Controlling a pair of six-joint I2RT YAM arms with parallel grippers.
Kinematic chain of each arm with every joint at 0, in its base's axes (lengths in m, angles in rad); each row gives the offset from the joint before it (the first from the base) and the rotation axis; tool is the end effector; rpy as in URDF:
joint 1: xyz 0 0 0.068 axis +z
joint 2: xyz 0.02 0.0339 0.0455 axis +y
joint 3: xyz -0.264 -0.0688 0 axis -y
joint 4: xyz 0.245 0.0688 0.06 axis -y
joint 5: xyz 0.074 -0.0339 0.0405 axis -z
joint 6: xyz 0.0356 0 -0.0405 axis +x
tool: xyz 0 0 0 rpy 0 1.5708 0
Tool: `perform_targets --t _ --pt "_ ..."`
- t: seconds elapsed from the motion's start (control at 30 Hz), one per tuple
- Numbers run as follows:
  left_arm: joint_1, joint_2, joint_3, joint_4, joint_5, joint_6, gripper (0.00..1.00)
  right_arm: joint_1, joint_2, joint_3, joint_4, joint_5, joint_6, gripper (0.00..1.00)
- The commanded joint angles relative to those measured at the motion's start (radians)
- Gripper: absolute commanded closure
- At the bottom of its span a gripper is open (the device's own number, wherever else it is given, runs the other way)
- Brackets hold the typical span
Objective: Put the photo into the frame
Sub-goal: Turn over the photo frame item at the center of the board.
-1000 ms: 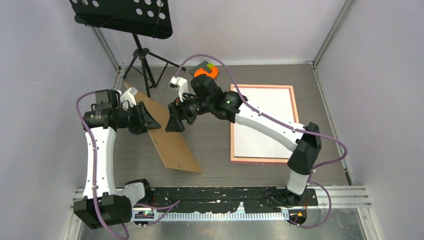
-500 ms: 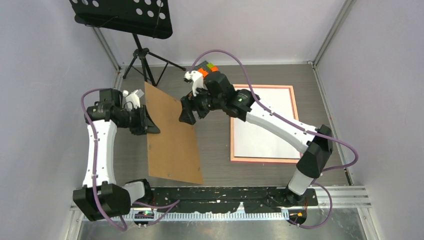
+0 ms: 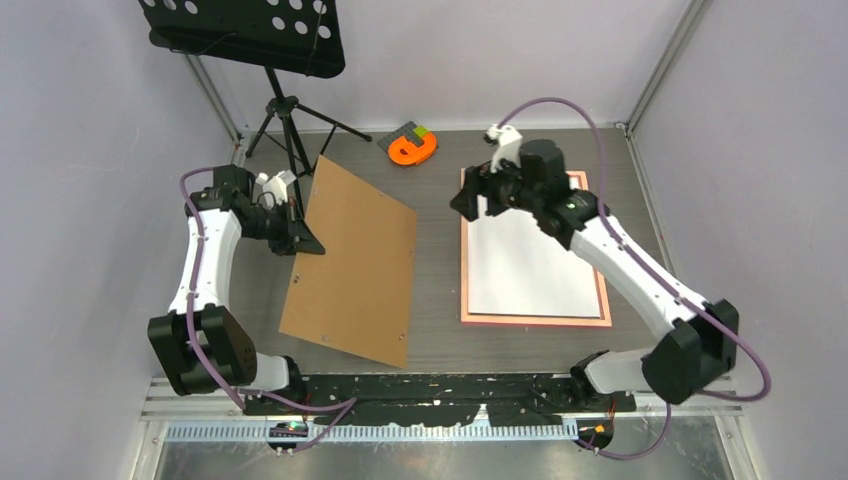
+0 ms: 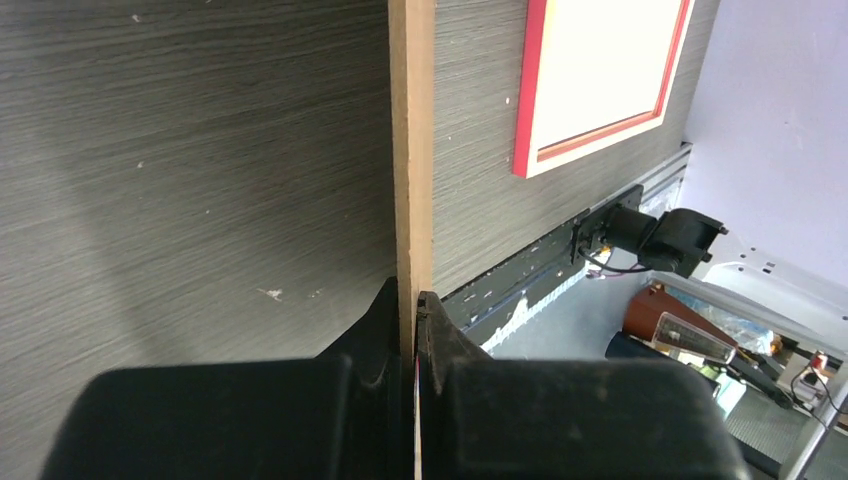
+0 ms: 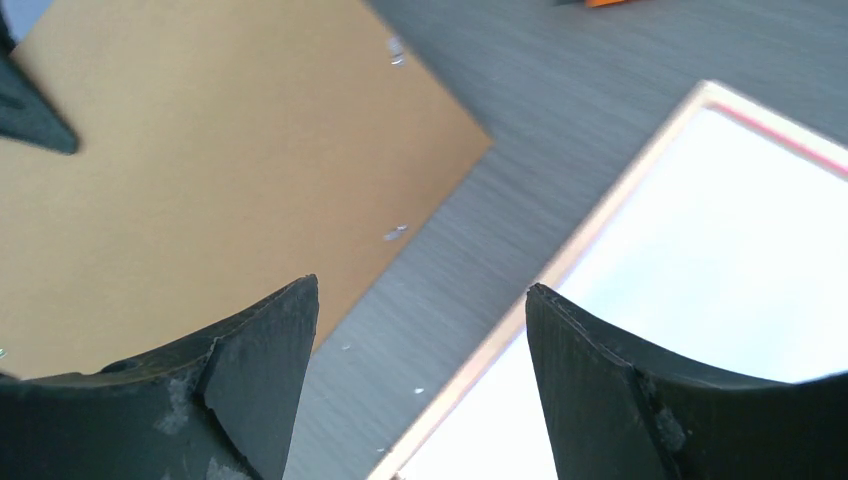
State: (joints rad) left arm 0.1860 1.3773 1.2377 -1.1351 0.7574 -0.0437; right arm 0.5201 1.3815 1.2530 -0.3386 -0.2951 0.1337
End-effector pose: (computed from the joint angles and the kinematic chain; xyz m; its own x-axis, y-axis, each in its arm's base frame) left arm 0.2496 0.0221 0.3024 -0.9418 -0.2095 -0.2628 0.0215 0.7427 -0.6693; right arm 0.2704 0.1668 0.3522 -0.4807 -0.1283 -0.8675 -0.6425 0.7248 0.2488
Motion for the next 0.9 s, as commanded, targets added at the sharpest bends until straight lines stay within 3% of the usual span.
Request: perform_targets --t 0.0,0.2,0.37,0.6,0.87 --pt "0.004 0.019 0.021 0.084 0.022 0.032 1.0 -0.115 -0.162 -0.111 0.1 0.043 -0.063 0.18" --pt "0.005 0.025 0.018 0.101 0.002 0.075 1.0 -0.306 -0.324 -0.26 0.096 0.089 -0.09 0.18" --pt "0.004 -0.007 -0.007 0.13 0.027 0.084 1.0 -0.521 -0.347 -0.347 0.052 0.053 -0.083 0.19" --pt "0.004 -0.064 -0.057 0.18 0.061 0.078 1.0 -0.726 -0.237 -0.367 -0.029 0.053 -0.167 0.22" --pt "0.004 -0.1 -0.071 0.182 0.067 0.088 1.0 -0.836 -0.019 -0.283 -0.087 0.076 -0.291 0.29"
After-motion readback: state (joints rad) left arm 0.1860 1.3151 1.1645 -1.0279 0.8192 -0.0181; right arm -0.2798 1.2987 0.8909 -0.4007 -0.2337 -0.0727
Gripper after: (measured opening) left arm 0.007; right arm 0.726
